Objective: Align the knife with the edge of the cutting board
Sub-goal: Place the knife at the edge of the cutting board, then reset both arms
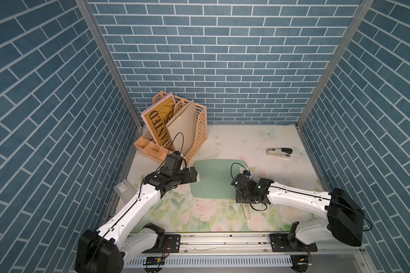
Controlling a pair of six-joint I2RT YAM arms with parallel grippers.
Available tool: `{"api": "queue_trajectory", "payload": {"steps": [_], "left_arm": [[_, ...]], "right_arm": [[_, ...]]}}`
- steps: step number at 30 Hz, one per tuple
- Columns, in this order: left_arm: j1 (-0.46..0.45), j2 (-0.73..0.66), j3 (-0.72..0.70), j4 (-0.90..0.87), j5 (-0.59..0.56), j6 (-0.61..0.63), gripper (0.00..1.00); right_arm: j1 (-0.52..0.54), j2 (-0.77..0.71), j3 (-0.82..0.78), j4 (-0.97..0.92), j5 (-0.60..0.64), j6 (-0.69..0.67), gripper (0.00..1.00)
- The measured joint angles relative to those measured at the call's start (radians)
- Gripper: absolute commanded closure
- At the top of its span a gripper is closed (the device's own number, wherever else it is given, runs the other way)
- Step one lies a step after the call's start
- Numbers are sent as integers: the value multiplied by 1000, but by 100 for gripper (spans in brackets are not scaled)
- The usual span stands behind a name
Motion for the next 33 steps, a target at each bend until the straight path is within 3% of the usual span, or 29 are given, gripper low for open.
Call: {"api": "queue_trajectory", "payload": {"steps": [6,10,18,27,33], "left_arm": [[0,-3,0,0,-2,0,0],[0,-8,0,0,-5,0,0],[0,-13,0,0,-19,-1,0],[0,-22,4,6,-93,-14,0],[0,-26,36,122,-317,-27,0]], "right_arm": [[0,-138,183,-46,104,-83,41],[-15,-322,291,35,225,-221,29],[-154,-441,434,156,371,-440,24],[-352,-405,236,244,311,-547,17],[-575,-336,30,401,268,-572,12]]}}
